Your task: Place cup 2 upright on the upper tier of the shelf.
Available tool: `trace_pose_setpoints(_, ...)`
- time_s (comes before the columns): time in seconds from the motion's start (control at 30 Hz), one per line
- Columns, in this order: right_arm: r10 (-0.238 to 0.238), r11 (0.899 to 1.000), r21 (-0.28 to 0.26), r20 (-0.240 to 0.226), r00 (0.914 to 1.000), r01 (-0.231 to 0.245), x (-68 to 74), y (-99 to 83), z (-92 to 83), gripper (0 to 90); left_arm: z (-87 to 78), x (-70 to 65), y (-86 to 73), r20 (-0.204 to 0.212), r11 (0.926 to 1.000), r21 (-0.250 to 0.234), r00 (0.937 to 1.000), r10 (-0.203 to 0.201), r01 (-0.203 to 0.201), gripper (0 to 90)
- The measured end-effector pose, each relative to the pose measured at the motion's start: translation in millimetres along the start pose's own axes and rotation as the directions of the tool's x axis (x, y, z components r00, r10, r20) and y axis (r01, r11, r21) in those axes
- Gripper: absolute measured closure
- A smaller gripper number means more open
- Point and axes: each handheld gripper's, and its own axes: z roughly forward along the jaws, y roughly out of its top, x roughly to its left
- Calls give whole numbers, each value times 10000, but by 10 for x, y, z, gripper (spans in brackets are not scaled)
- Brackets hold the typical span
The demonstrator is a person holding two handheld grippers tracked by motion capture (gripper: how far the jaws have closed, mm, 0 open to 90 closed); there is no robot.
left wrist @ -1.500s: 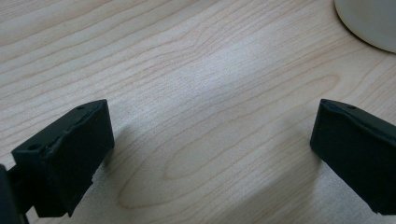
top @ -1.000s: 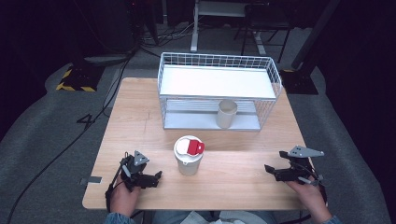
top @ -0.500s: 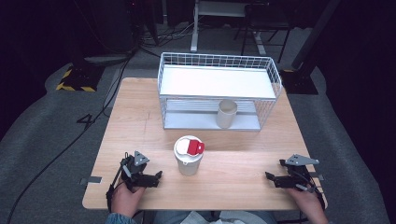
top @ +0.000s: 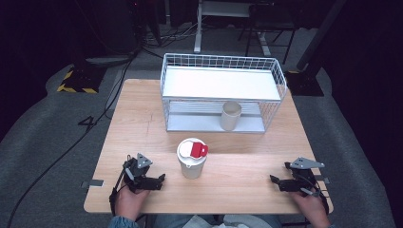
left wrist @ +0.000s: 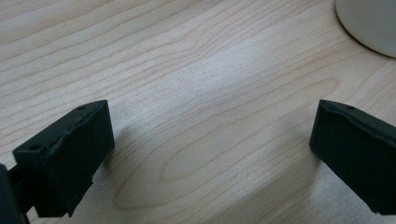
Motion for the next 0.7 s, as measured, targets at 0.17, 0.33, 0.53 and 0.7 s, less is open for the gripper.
trace_pose_setpoints(0.17, 10, 10000, 4, 1, 10000, -10, 0, 0, 0, 119, -56, -26, 16, 158, 9991, -374, 9997, 183, -177, 5)
trace_pose_setpoints(0.33, 14, 10000, 0, -14, 10000, -14, -1, 0, 1, 118, -165, -61, 30, 613, 9915, -1237, 9970, 470, -391, 3)
trace_pose_setpoints(0.53, 45, 10000, 6, -7, 10000, -45, 1, 5, 11, 102, -315, -128, 28, 1164, 9627, -2605, 9875, 1065, -731, 3)
trace_pose_setpoints(0.7, 44, 10000, 26, 3, 10000, -44, 2, 7, 13, 99, -395, -180, 28, 1445, 9400, -3263, 9775, 1537, -996, 2)
